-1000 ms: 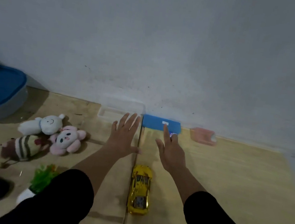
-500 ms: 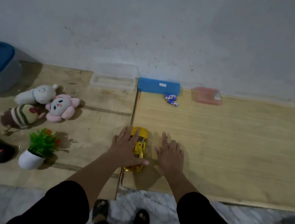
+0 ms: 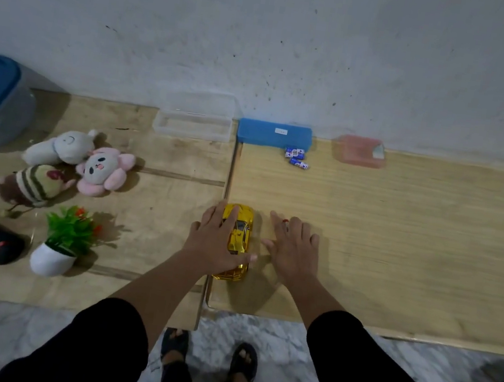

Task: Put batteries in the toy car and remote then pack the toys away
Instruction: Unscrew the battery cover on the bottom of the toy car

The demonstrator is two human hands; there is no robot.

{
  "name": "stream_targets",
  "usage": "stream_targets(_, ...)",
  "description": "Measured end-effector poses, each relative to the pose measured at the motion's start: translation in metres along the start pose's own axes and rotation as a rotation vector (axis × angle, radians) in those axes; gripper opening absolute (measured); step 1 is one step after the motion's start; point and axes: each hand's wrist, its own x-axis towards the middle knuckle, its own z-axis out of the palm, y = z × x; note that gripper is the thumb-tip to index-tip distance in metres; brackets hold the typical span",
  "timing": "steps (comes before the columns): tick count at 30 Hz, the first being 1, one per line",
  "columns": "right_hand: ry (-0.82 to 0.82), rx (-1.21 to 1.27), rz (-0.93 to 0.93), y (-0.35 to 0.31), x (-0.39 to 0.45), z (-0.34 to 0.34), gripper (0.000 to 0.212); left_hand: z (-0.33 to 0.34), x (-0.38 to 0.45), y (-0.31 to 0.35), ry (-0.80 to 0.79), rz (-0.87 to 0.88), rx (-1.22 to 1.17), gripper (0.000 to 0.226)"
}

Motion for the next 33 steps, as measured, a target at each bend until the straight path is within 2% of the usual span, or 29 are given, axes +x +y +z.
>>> stream_targets(3, -0.049, 0.033, -0.073, -0.005, 0.005, -0.011, 0.066, 0.000, -0.002, 0.002, 0.060, -0.016, 0.028, 0.106)
stream_targets(5, -0.116, 0.079, -0.130, -0.010, 0.008, -0.016, 0.080, 0.002, -0.003, 0.002, 0.102, -0.017, 0.074, 0.104)
stream_targets(8, -0.076, 0.074, -0.159, -0.015, 0.007, -0.021, 0.095, 0.005, -0.005, 0.004, 0.125, -0.039, 0.050, 0.099)
stream_targets(12, -0.090, 0.062, -0.173, -0.014, 0.008, -0.019, 0.097, 0.005, -0.008, 0.014, 0.090, -0.081, -0.023, 0.091)
stream_targets(16, -0.107, 0.061, -0.176, -0.017, 0.008, -0.019, 0.081, 0.002, -0.007, 0.024, 0.087, -0.154, -0.109, 0.087)
stream_targets(20, -0.110, 0.105, -0.176, -0.012, 0.015, -0.037, 0.075, -0.016, -0.007, 0.020, 0.147, -0.142, -0.330, 0.085)
stream_targets(24, -0.149, 0.348, -0.171, -0.015, 0.035, -0.062, 0.059, -0.057, -0.010, 0.020, 0.211, -0.080, -0.566, 0.077)
stream_targets(28, -0.152, 0.596, -0.245, -0.018, 0.053, -0.097, 0.058, -0.093, -0.017, 0.017, 0.252, -0.004, -0.755, 0.071)
stream_targets(33, -0.164, 0.812, -0.302, -0.035, 0.062, -0.150, 0.057, -0.124, -0.026, 0.014, 0.225, 0.142, -0.911, 0.096)
